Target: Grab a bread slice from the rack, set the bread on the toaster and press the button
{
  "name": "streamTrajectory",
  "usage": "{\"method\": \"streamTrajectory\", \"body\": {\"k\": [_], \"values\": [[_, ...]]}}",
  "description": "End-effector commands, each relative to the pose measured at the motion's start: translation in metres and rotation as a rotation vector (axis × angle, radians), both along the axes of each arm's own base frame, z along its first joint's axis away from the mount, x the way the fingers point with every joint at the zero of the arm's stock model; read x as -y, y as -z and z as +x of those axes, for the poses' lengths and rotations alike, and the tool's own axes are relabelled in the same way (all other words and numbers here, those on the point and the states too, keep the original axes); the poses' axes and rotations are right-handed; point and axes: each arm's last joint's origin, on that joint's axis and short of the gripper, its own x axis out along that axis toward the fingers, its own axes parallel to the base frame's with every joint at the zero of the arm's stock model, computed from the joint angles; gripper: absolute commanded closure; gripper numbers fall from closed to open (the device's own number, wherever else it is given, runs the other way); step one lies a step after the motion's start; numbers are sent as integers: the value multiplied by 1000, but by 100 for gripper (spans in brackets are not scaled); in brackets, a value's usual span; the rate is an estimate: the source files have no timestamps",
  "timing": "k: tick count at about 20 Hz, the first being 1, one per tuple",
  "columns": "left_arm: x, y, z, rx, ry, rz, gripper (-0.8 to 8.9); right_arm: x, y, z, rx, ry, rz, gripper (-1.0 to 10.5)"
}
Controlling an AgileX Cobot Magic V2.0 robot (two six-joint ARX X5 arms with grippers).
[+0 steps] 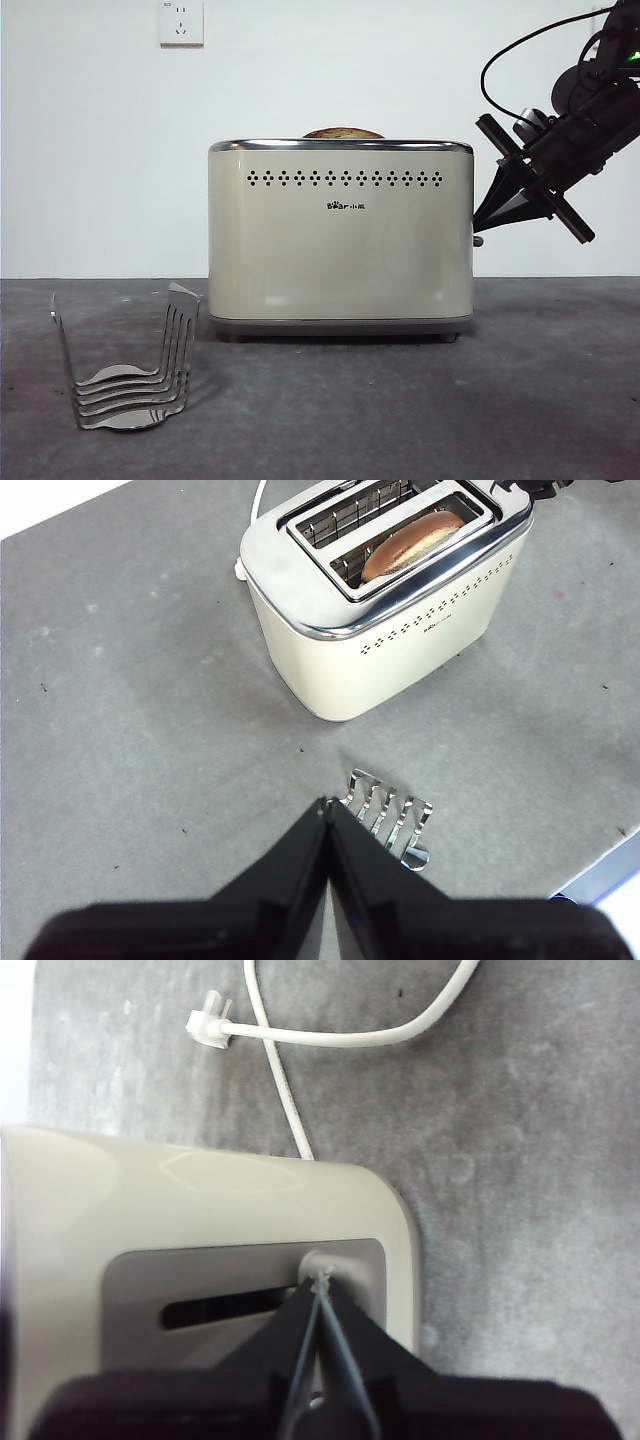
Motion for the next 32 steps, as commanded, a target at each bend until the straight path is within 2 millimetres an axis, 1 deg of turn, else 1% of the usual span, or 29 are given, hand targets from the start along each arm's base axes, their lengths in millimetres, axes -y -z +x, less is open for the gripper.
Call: {"method": "streamTrajectory", "body": {"k": [1,7,10,13,15,25,28,32], "values": [[0,2,0,-7,-9,-7,822,-1,29,1,-100,9,-27,954],[0,2,1,-7,-9,-7,822,0,37,0,-139,22,-55,954],[0,2,1,-8,-9,-6,822,0,45,0,-169,20,-56,954],[0,2,1,-8,-9,-6,822,0,57,1,-209,18,-61,954],[1,2,1,-9,-9,-6,822,0,60,0,-225,17,-84,954],[2,2,3,-14,-9,-2,822,0,57,1,-215,11,-73,954],[2,2,3,-16,-7,-4,822,0,51,4,-206,12,-73,954],[2,3,3,-16,-7,-4,822,0,33,10,-184,6,-76,954]]}}
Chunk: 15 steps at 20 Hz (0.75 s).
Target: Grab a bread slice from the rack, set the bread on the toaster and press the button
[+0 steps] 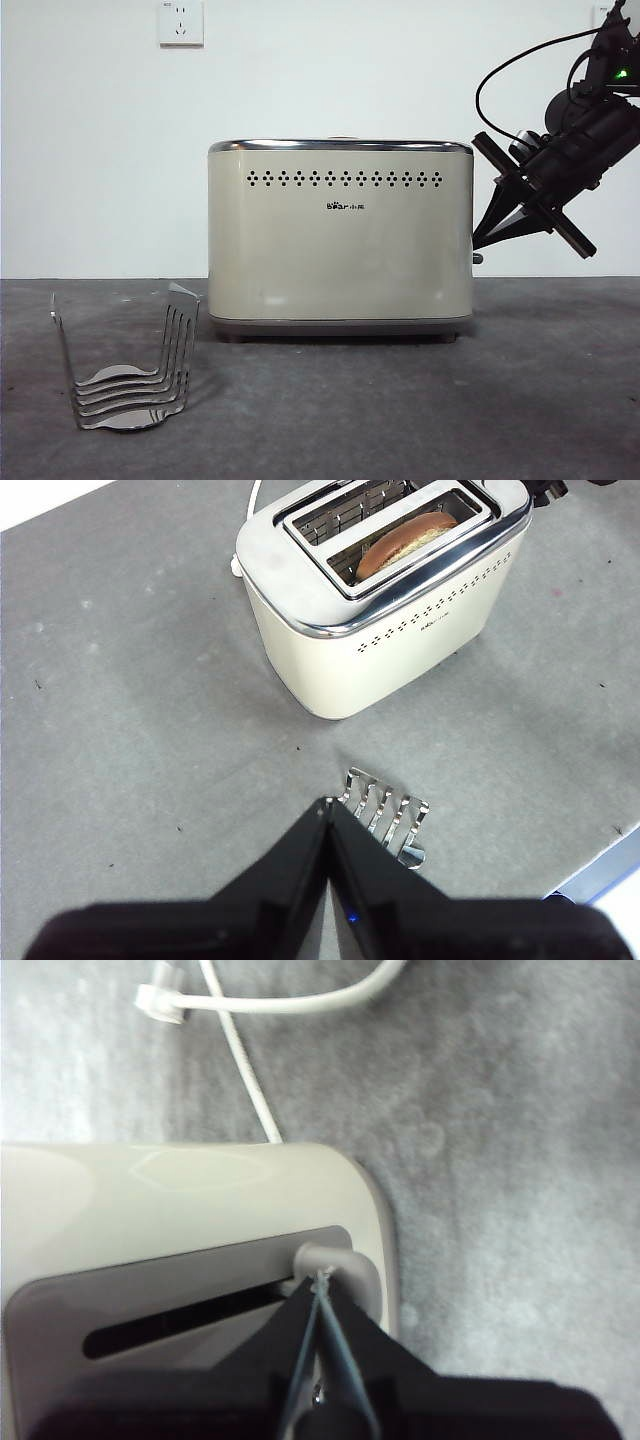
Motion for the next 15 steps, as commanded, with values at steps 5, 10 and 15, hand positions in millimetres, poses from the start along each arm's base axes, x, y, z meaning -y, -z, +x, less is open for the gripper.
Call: {"method": "streamTrajectory", "body": {"k": [5,10,15], "values": [[1,2,1,-6,-7,-2,822,-1,-5,5,-11,-9,-56,954],[1,2,2,-8,-6,0,822,-2,-24,6,20,-17,-58,954],[1,2,2,-8,-6,0,822,-1,-54,-4,93,-26,-62,954]]}}
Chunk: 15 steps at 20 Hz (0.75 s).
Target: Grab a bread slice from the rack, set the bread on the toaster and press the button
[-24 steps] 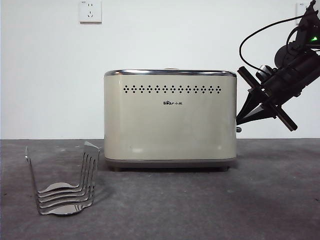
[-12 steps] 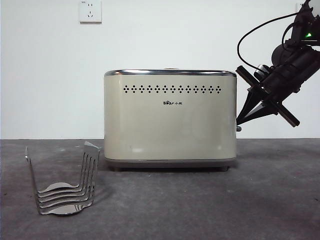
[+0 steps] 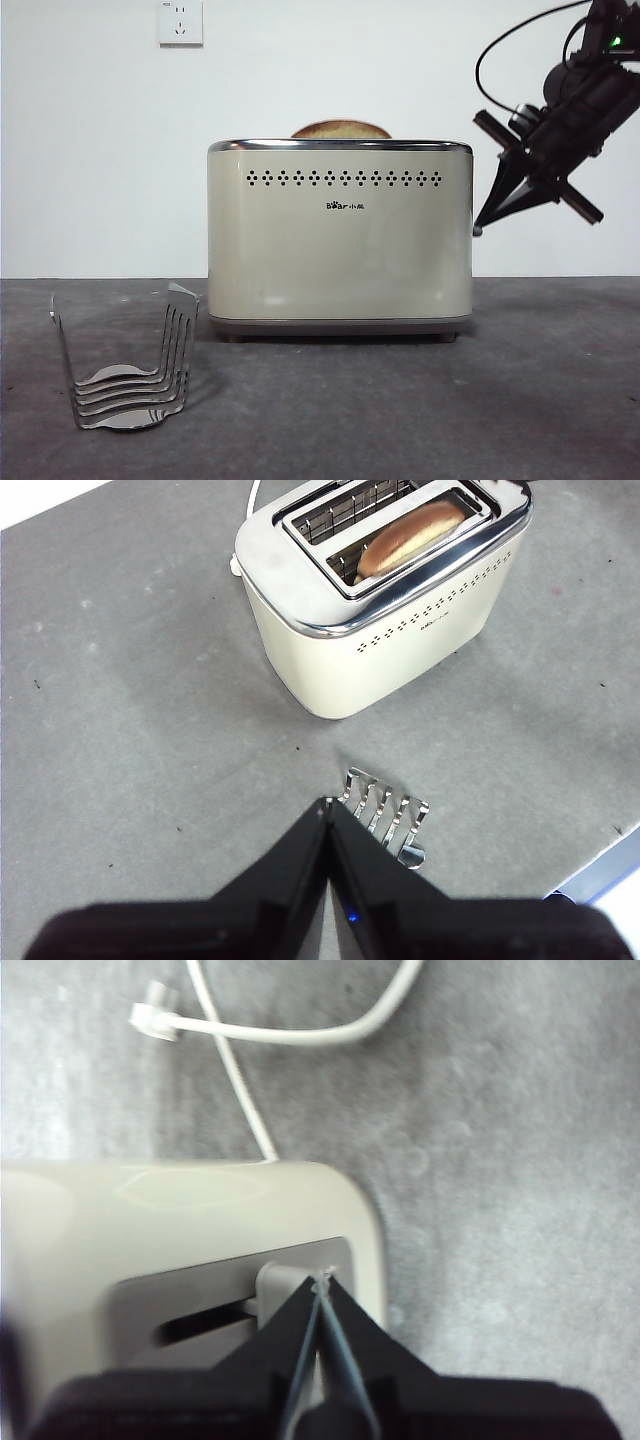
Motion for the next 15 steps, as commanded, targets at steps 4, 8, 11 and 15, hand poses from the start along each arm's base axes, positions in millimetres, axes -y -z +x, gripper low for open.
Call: {"method": "streamTrajectory", "body": {"k": [4,8,11,15], "values": [[1,2,1,-6,-7,-1,822,-2,-56,-27,138,-31,-7,953],[0,2,1,-6,-6,-1,822,-1,-111,-67,241,-18,-56,953],[0,2,1,-5,-6,-2,821,0,-162,-117,372,21,-143,953],[3,3,4,-13,-7,5,817,8,-219,-189,595,127,-319,947]]}}
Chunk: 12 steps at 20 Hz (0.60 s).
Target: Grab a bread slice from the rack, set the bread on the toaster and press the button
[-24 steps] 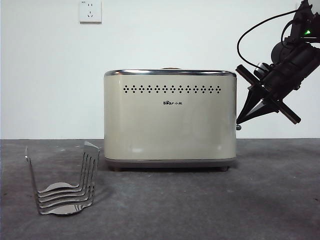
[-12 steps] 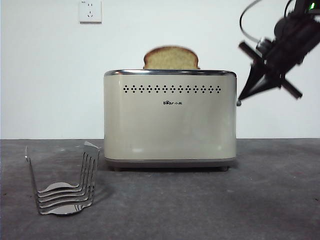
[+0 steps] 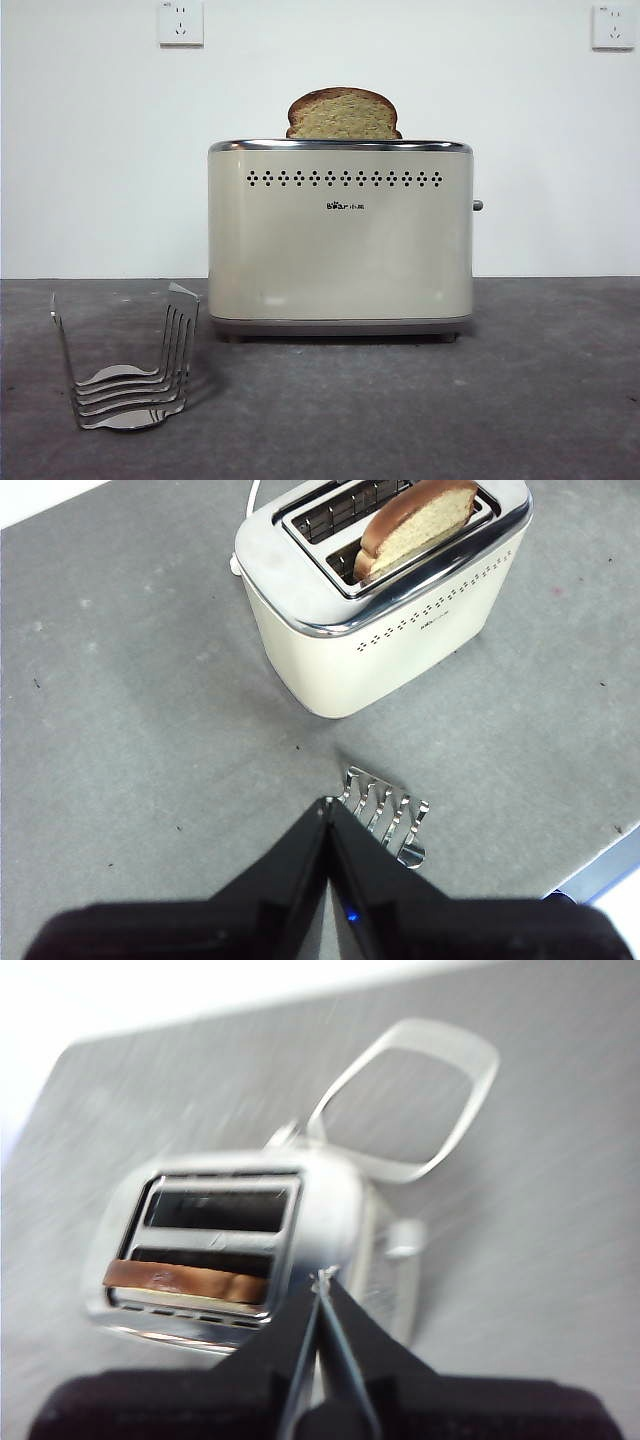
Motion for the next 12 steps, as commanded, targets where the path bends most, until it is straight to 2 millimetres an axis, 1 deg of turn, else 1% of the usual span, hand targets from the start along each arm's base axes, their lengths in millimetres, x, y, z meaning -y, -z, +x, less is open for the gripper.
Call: {"method": "streamTrajectory", "body": {"k": [1,2,4,6,9,12], "values": [[3,3,4,-13,-7,5,817,4,-23,-28,115,66,-91,947],[4,3,6,-18,-7,10,817,6,-33,-41,160,111,-117,947],[8,5,10,-31,-7,20,817,10,-48,-59,205,193,-162,947],[13,8,15,-47,-7,34,817,12,-58,-70,215,247,-194,947],[20,13,25,-74,-7,58,817,13,-64,-80,195,254,-203,947],[23,15,30,-85,-15,72,817,13,-60,-84,140,251,-214,946]]}}
